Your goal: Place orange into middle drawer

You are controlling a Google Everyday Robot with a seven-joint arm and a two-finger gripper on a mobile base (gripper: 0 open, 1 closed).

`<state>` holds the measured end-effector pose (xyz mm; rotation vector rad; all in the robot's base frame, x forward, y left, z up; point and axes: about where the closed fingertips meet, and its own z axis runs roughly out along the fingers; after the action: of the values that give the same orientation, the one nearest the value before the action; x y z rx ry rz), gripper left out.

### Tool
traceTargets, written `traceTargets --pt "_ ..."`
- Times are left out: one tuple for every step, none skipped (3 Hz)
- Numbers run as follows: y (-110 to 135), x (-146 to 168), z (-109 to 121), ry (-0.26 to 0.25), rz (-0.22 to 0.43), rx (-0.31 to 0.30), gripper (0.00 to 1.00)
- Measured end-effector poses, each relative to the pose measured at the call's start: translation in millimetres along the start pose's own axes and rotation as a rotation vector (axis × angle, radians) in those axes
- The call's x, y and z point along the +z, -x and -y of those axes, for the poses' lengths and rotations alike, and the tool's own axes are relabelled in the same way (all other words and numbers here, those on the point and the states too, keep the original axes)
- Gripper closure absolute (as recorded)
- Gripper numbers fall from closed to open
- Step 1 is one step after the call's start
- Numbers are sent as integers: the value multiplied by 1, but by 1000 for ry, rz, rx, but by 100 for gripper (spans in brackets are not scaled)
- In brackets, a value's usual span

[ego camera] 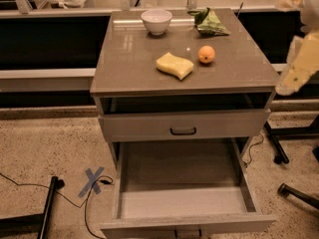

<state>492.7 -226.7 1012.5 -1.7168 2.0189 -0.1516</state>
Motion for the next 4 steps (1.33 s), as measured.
traceTargets --pt "-11 17 71 -104 120 -36 0" --pt "-28 60 131 -204 306 42 0" --pt "-42 101 179 -257 440 132 0" --pt "-43 104 180 -256 440 134 0"
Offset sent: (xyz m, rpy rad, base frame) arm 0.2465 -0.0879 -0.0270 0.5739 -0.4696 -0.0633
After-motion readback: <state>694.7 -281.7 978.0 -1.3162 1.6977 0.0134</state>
